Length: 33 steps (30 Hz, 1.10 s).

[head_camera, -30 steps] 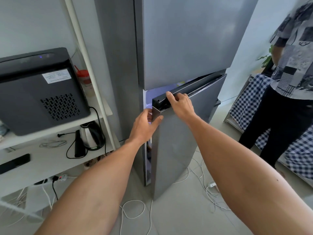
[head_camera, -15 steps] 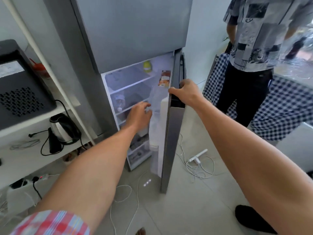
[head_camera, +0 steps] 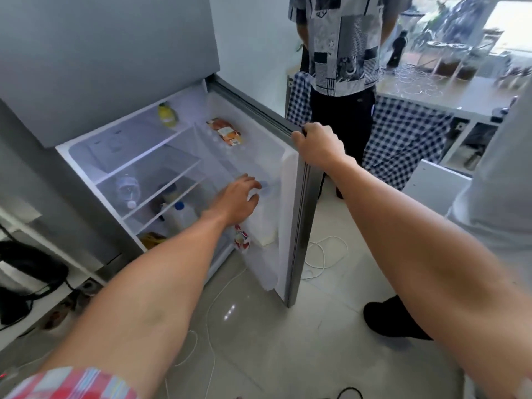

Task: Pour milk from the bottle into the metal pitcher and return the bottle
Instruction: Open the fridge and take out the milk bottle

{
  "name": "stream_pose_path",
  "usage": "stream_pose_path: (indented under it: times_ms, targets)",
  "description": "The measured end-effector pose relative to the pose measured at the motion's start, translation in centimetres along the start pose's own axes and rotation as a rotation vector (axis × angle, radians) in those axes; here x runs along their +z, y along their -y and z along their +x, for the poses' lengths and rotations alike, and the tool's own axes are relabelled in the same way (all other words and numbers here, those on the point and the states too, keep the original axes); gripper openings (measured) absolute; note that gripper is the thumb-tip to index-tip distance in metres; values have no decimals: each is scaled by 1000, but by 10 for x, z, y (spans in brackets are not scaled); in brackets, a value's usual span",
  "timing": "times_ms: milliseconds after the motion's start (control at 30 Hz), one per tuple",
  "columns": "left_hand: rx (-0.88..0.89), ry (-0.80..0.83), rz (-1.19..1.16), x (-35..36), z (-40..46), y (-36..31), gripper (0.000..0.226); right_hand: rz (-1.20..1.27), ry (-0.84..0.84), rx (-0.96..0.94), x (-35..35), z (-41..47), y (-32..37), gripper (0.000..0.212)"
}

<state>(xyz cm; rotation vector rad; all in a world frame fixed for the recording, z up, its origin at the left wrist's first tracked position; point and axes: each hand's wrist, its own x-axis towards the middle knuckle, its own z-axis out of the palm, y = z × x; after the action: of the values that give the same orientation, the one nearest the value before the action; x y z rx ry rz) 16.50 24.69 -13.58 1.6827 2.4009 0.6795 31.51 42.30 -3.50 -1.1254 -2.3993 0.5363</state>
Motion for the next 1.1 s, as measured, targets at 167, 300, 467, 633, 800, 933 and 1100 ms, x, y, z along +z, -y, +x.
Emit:
stream_pose_path:
  times_ms: [167, 300, 467, 633, 800, 933, 1100]
  targets:
    - [98, 44, 33, 9, 26, -21, 39, -251, -68, 23, 1, 17, -20, 35]
    - [154, 43, 36, 17, 43, -26, 41, -297, -101, 55, 0, 28, -32, 37]
    - [243, -1, 19, 26, 53, -26, 42, -288, -100, 71, -3, 40, -44, 38]
    - [292, -82, -8, 38, 49, -20, 44, -269, -143, 63, -2, 42, -49, 41]
    - [62, -244, -160, 70, 32, -7, 29, -239, -264, 58, 8, 39, -50, 45]
    - [-299, -155, -448, 104, 28, 0, 20, -248, -342, 52, 17, 39, -51, 47]
    - [-540, -96, -651, 134, 46, -8, 39, -272, -475, 40, 27, 40, -52, 44]
